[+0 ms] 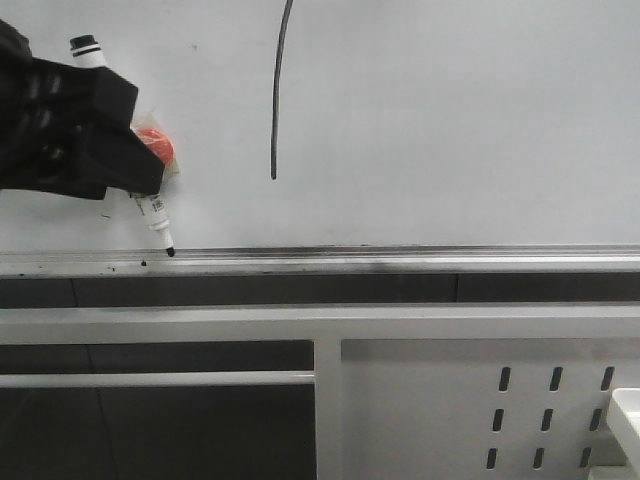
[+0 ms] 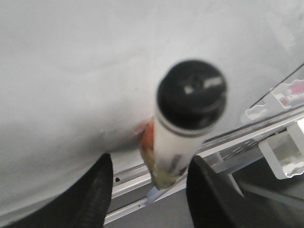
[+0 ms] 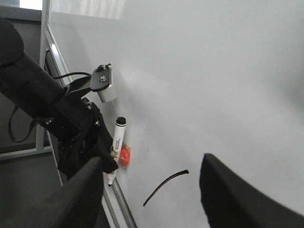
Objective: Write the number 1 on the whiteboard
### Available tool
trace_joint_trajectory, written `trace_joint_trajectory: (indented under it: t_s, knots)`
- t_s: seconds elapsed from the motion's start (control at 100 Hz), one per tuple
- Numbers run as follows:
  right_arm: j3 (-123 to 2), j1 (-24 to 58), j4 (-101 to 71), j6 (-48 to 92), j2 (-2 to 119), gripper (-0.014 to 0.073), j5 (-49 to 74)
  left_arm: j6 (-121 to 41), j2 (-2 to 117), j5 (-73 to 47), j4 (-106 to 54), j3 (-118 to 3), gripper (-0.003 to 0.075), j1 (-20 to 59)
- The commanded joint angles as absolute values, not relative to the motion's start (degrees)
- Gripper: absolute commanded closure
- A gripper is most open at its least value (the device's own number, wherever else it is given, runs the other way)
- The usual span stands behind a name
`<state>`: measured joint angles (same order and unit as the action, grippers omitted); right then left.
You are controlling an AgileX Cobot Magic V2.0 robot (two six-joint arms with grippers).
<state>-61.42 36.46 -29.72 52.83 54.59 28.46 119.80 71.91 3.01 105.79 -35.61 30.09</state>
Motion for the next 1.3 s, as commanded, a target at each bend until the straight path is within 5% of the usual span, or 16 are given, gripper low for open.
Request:
trace_joint_trajectory:
  t_s: [0.0, 0.62, 0.74, 0.82, 1.03, 1.29]
  knots:
    - [-63.44, 36.01, -30.62, 53.3, 54.21, 0.0202, 24.79, 120.34, 68.8, 1.73, 105.2, -37.5, 0.0384, 30.07]
    - [-63.44, 36.01, -30.62, 53.3, 54.1, 0.021, 28.61, 118.73, 54.64, 8.38, 105.1, -28.69, 0.0384, 30.07]
    - [-63.44, 36.01, -30.62, 52.62, 52.86, 0.0413, 33.75, 118.73, 49.0, 8.64, 105.1, -26.13, 0.0392, 30.07]
    - [-63.44, 36.01, -30.62, 52.62, 52.2, 0.0669, 38.96, 115.89, 44.88, 8.64, 105.1, -24.71, 0.0438, 30.07]
    - [-59.25, 36.01, -30.52, 49.76, 46.76, 0.0648, 39.39, 105.64, 33.83, 8.54, 105.1, -21.75, 0.0739, 28.53]
    - [-44.61, 36.01, -30.52, 47.91, 31.09, 0.0648, 25.87, 102.9, 22.47, 8.65, 105.1, -19.21, 0.074, 28.53]
